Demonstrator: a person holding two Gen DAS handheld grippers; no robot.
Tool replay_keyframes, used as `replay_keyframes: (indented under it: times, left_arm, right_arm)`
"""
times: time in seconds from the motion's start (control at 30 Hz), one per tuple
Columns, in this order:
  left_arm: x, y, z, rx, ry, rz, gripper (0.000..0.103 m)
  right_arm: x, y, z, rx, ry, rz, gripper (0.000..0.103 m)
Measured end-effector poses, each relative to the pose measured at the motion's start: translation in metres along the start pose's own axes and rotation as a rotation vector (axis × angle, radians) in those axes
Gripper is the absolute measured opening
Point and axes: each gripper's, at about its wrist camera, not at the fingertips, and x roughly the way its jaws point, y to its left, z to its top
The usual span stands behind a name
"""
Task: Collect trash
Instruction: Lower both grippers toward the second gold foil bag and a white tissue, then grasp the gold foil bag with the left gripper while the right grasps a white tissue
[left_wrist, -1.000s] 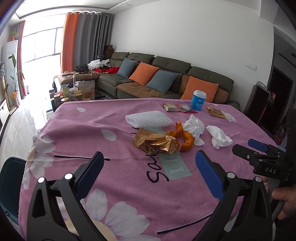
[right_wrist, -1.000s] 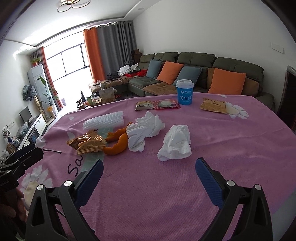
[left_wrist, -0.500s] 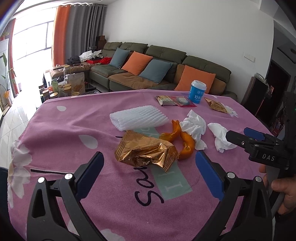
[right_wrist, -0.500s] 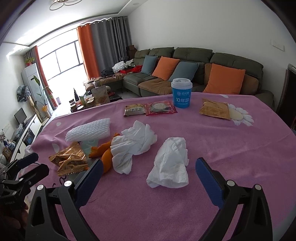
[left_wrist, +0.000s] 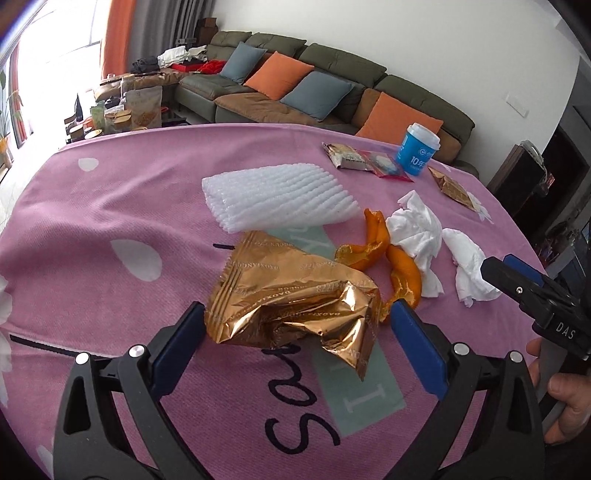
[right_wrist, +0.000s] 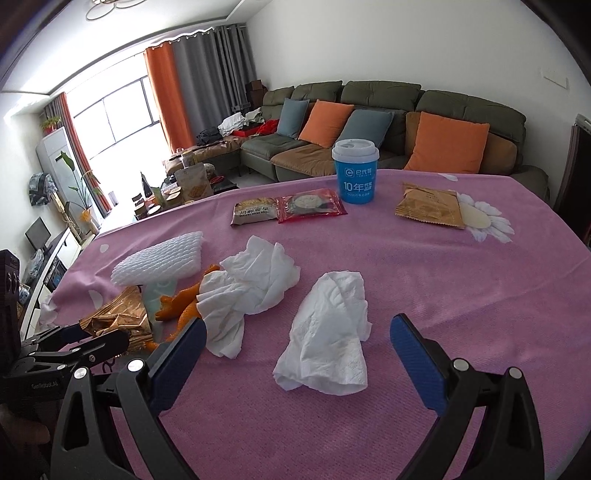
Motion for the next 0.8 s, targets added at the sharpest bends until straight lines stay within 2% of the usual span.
replay_keyframes:
  times: [0.2,0.33,0.4,0.5,0.73,0.77,0.8]
  left_arm:
    - [0.007,-0.002,0.002,0.007,0.007,0.002,0.097]
    - [0.008,-0.001,0.003,-0.007,-0.001,0.018,0.079]
    - [0.008,-0.002,0.004,0.001,0.001,0.026,0.075]
    - [0.007,-0.001,0.004,0.001,0.000,0.024,0.060]
    - [0.003,0.005,0.001,-0.022,-0.014,-0.011,0.054]
    - [0.003,0.005,0.001,-0.023,-0.014,-0.018,0.053]
    - [0.003,0.005,0.001,-0.024,-0.014,-0.025,0.050]
  right_arm:
    - [0.010,-0.002,0.001,0.000,0.021,0.002,0.096]
    - [0.016,-0.004,0.000,0.000,0.039,0.000,0.096]
    - [0.018,-0.005,0.000,0.004,0.046,-0.001,0.096]
    - [0.020,-0.005,-0.001,0.008,0.052,-0.001,0.096]
    - [0.024,-0.006,-0.002,0.012,0.073,0.003,0.095]
    - [0.025,-0.006,-0.003,0.010,0.080,-0.001,0.093]
    - [0.026,-0.007,-0.003,0.011,0.086,0.000,0.088]
